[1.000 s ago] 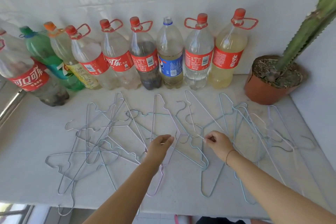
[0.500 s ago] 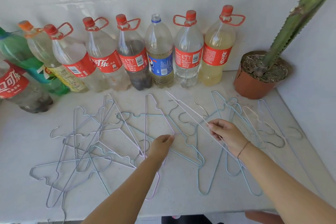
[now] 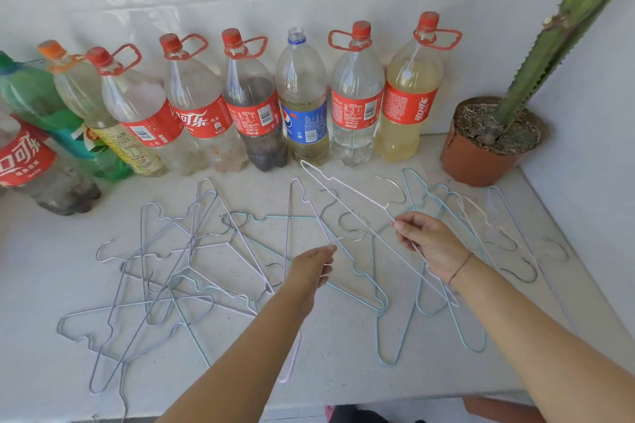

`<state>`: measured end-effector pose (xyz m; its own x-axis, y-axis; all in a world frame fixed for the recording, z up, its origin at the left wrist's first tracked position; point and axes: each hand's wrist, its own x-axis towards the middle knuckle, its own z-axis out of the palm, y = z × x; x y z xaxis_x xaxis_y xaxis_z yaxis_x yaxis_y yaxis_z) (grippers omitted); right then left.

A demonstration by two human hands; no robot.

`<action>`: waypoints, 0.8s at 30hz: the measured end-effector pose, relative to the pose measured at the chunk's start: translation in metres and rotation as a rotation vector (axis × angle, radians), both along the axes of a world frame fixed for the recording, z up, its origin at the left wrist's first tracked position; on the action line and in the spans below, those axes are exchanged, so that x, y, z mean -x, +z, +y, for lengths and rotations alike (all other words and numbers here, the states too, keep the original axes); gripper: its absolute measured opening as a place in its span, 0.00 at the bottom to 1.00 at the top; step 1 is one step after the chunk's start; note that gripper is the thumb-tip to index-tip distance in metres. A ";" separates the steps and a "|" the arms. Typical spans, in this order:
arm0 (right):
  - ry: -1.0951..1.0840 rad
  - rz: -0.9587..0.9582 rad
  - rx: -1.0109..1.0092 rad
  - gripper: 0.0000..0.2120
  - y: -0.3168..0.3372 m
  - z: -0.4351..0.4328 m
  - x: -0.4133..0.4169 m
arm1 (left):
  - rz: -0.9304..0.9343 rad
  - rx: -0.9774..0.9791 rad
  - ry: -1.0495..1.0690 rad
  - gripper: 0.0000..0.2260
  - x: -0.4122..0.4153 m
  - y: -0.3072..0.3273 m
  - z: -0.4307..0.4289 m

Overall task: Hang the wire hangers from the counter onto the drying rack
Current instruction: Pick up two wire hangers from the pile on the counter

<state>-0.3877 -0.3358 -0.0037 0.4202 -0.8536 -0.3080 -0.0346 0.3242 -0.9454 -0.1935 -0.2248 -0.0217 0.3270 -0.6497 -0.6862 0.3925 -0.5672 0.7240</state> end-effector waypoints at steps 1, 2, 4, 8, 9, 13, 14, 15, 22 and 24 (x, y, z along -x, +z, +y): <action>0.005 -0.017 -0.004 0.06 0.000 0.000 -0.001 | 0.018 0.023 0.035 0.12 -0.001 0.002 0.001; 0.017 -0.037 -0.004 0.06 0.001 -0.001 -0.002 | 0.033 0.050 0.066 0.11 -0.001 0.005 0.002; 0.036 -0.096 -0.014 0.04 0.003 -0.002 -0.005 | 0.063 0.098 0.111 0.09 -0.003 0.013 0.003; 0.078 -0.202 -0.030 0.24 0.008 -0.002 -0.014 | 0.059 0.146 0.206 0.09 -0.009 0.024 0.008; 0.075 -0.230 -0.028 0.28 0.010 -0.001 -0.017 | 0.046 0.157 0.227 0.10 -0.011 0.027 0.010; 0.121 -0.303 -0.013 0.31 0.019 -0.003 -0.024 | 0.028 0.180 0.281 0.12 -0.011 0.036 0.020; 0.137 -0.310 0.000 0.32 0.020 -0.003 -0.026 | 0.026 0.179 0.295 0.12 -0.010 0.037 0.023; 0.151 -0.312 0.011 0.33 0.021 -0.003 -0.027 | 0.024 0.178 0.309 0.12 -0.008 0.039 0.025; 0.241 -0.472 -0.086 0.19 0.028 -0.006 -0.026 | -0.018 0.199 0.428 0.12 0.013 0.054 0.041; 0.284 -0.511 -0.131 0.17 0.030 -0.005 -0.024 | -0.041 0.212 0.466 0.12 0.020 0.060 0.048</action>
<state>-0.3636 -0.3406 0.0263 0.7493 -0.6545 -0.1013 0.3119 0.4836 -0.8178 -0.2135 -0.1765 0.0382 0.6390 -0.5518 -0.5359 0.5374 -0.1782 0.8243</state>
